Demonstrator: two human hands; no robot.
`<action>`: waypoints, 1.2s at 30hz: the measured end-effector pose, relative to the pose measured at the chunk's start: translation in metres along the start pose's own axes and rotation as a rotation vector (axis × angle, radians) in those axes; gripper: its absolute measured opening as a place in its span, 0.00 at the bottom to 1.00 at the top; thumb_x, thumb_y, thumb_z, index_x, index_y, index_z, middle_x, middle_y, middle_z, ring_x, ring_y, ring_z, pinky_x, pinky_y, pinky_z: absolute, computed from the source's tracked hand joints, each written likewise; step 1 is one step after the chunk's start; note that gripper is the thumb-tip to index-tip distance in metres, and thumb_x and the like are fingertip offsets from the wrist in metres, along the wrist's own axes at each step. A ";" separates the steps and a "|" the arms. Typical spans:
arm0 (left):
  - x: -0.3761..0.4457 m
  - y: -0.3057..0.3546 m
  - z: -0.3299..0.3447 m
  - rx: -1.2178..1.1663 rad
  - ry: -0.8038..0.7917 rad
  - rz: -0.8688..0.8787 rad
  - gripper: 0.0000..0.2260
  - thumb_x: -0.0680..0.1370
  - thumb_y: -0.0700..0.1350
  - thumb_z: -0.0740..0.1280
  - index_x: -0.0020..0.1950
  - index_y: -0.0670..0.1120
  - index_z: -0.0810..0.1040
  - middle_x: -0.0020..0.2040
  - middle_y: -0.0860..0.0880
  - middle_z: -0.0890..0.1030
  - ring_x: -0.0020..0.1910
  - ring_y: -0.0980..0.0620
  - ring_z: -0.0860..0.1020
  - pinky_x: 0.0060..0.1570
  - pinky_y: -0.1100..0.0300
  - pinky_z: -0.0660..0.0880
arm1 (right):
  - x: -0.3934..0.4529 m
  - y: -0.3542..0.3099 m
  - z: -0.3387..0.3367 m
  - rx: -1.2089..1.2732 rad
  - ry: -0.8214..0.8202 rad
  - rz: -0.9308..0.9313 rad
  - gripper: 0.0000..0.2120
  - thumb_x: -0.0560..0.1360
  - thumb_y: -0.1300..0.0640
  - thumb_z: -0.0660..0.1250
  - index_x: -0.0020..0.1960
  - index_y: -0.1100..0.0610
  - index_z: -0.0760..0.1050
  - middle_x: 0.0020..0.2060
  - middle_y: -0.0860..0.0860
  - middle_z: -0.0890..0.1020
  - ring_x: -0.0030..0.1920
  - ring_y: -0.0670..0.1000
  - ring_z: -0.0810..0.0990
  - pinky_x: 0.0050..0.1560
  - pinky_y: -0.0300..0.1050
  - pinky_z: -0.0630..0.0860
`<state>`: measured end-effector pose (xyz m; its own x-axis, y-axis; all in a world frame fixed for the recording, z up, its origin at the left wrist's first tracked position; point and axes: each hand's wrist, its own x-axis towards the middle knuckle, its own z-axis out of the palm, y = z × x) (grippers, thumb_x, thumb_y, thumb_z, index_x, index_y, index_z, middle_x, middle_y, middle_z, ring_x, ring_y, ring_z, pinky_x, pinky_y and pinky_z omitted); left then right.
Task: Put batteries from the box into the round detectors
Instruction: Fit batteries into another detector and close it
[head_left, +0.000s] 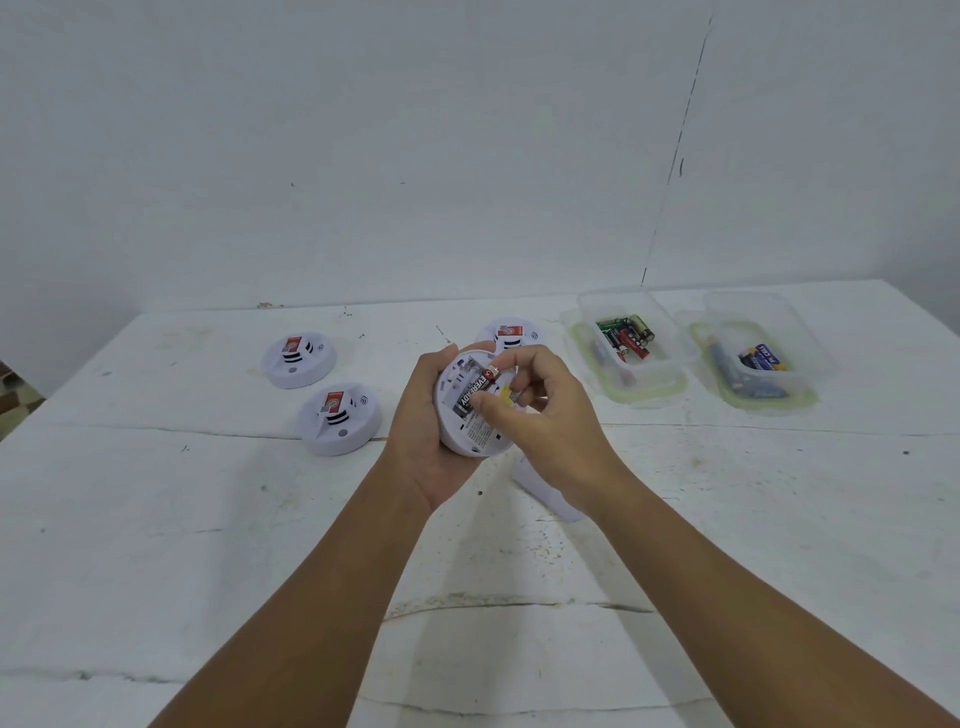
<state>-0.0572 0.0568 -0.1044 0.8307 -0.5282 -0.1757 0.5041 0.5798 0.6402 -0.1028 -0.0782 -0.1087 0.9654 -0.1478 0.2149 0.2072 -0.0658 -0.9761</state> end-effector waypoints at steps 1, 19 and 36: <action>0.000 0.000 0.000 0.000 0.001 0.003 0.15 0.76 0.52 0.65 0.59 0.47 0.81 0.56 0.43 0.84 0.55 0.42 0.82 0.58 0.47 0.75 | 0.000 0.000 0.001 0.009 0.007 0.006 0.13 0.74 0.57 0.78 0.54 0.47 0.80 0.46 0.50 0.72 0.44 0.45 0.72 0.45 0.33 0.74; -0.001 0.003 0.003 0.013 0.049 0.007 0.14 0.79 0.54 0.64 0.58 0.48 0.82 0.54 0.44 0.85 0.50 0.45 0.85 0.48 0.51 0.82 | 0.009 0.005 0.016 -0.013 0.072 0.015 0.19 0.68 0.44 0.80 0.52 0.47 0.75 0.44 0.47 0.70 0.42 0.45 0.70 0.44 0.40 0.70; -0.001 0.003 0.002 -0.052 0.053 0.033 0.14 0.79 0.55 0.63 0.58 0.48 0.81 0.55 0.43 0.84 0.51 0.42 0.84 0.50 0.50 0.81 | 0.007 -0.004 0.011 -0.007 0.045 0.022 0.13 0.73 0.55 0.79 0.56 0.48 0.82 0.42 0.45 0.72 0.39 0.38 0.72 0.43 0.35 0.74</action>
<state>-0.0570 0.0579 -0.1014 0.8580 -0.4749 -0.1955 0.4863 0.6289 0.6066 -0.0952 -0.0679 -0.1042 0.9615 -0.1938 0.1946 0.1845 -0.0691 -0.9804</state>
